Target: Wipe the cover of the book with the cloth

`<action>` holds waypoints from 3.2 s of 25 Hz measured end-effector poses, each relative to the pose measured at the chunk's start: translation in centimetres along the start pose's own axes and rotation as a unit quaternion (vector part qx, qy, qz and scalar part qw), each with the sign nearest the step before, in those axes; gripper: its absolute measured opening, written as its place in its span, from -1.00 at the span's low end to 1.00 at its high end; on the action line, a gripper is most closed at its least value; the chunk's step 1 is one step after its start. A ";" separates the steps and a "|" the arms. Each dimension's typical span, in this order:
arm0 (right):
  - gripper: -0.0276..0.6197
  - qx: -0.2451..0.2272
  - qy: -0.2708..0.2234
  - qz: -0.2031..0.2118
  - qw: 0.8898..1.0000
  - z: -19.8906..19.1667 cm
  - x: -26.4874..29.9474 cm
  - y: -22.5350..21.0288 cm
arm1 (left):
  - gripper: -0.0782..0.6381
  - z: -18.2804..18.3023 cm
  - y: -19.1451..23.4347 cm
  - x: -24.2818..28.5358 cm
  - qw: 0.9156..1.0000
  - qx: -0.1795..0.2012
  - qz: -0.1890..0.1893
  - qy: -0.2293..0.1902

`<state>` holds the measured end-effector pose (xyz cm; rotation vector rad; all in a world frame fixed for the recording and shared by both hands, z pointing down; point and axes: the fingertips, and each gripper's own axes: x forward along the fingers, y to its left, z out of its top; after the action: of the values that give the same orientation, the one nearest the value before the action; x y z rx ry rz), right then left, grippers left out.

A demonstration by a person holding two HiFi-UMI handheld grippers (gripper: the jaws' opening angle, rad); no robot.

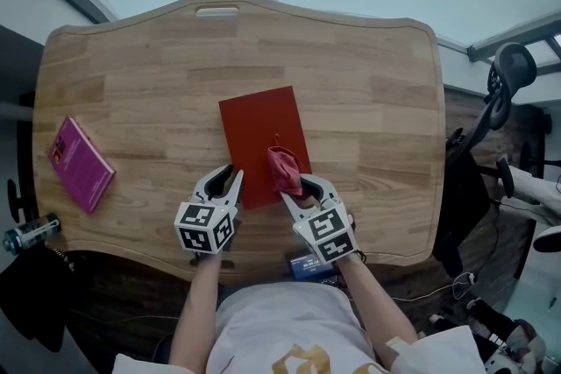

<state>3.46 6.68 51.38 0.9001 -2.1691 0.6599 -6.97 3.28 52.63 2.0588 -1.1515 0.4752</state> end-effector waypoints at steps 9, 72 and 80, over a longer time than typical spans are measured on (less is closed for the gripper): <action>-0.47 -0.002 -0.006 -0.009 1.000 1.5 0.8 -1.7 | -0.52 0.0 0.0 0.1 1.000 -0.003 -0.009 0.004; -0.47 0.017 -0.040 0.016 0.999 10.1 7.3 -3.8 | -0.52 0.3 -0.2 0.1 0.999 0.034 0.005 0.025; -0.47 0.004 -0.029 0.039 0.999 9.4 7.1 -1.8 | -0.52 0.3 -0.2 0.1 0.999 0.034 0.007 0.025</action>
<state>-2.69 -3.55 51.12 0.8529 -2.2646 0.6884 -6.78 3.13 52.41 2.0856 -1.1352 0.5775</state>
